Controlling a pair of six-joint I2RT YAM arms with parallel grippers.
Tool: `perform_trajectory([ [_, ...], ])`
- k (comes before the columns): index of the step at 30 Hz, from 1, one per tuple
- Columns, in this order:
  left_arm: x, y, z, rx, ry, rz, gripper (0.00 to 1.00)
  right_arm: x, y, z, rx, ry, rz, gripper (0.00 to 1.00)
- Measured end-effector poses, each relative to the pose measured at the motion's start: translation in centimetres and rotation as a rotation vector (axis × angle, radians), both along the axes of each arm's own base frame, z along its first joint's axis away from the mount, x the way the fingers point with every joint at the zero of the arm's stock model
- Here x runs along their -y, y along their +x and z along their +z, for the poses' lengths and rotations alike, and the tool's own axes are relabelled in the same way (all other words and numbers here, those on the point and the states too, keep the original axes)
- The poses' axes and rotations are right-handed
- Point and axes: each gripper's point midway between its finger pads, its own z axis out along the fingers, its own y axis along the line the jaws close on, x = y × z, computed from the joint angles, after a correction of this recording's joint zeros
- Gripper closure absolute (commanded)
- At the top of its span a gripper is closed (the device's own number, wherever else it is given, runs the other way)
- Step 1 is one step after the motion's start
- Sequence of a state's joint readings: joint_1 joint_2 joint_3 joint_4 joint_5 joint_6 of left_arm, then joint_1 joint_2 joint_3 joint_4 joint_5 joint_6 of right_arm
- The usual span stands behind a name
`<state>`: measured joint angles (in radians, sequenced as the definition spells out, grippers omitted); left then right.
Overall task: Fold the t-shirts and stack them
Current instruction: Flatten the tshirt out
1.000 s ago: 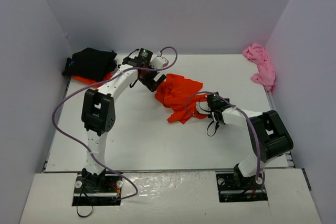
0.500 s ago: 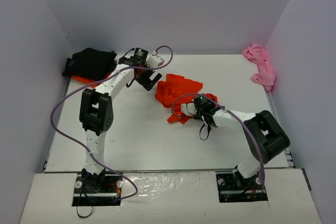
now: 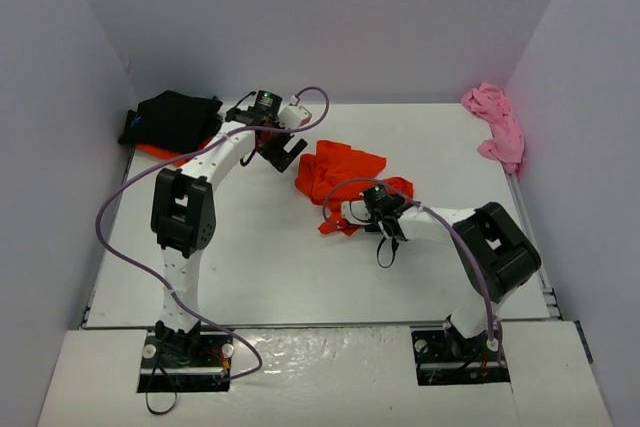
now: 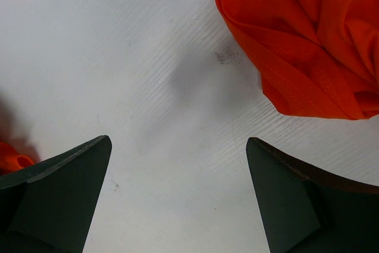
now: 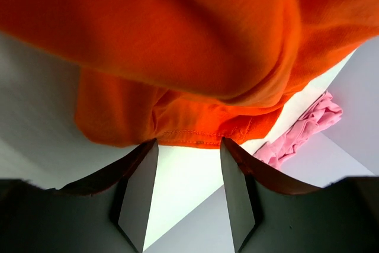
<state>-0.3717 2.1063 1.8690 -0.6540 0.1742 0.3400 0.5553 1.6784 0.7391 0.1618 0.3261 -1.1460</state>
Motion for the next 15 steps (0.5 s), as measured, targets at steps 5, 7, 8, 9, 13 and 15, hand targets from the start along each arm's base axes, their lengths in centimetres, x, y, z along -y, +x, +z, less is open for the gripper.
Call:
perform_trajectory([
  [5,0.0,0.0,0.0,0.000,0.001,0.000,0.03,-0.7,0.4,0.0,-0.044,0.022,-0.021,0.56],
  [7,-0.1,0.0,0.0,0.001,0.001,0.000,0.03,-1.6,0.1,0.1,-0.083,0.066,-0.023,0.56],
  [8,-0.1,0.0,0.0,0.001,0.001,0.001,0.03,-2.0,-0.1,0.1,-0.101,0.085,-0.023,0.56],
  [9,-0.1,0.1,0.0,0.001,0.001,0.002,0.03,-2.5,-0.2,0.1,-0.116,0.103,-0.024,0.56],
  [13,-0.3,0.2,0.0,0.002,0.000,0.006,0.03,-4.0,-0.7,0.5,-0.141,0.148,-0.028,0.57],
  [15,-0.4,0.1,0.0,0.002,0.000,0.007,0.03,-4.8,-1.0,0.6,-0.141,0.165,-0.028,0.56],
])
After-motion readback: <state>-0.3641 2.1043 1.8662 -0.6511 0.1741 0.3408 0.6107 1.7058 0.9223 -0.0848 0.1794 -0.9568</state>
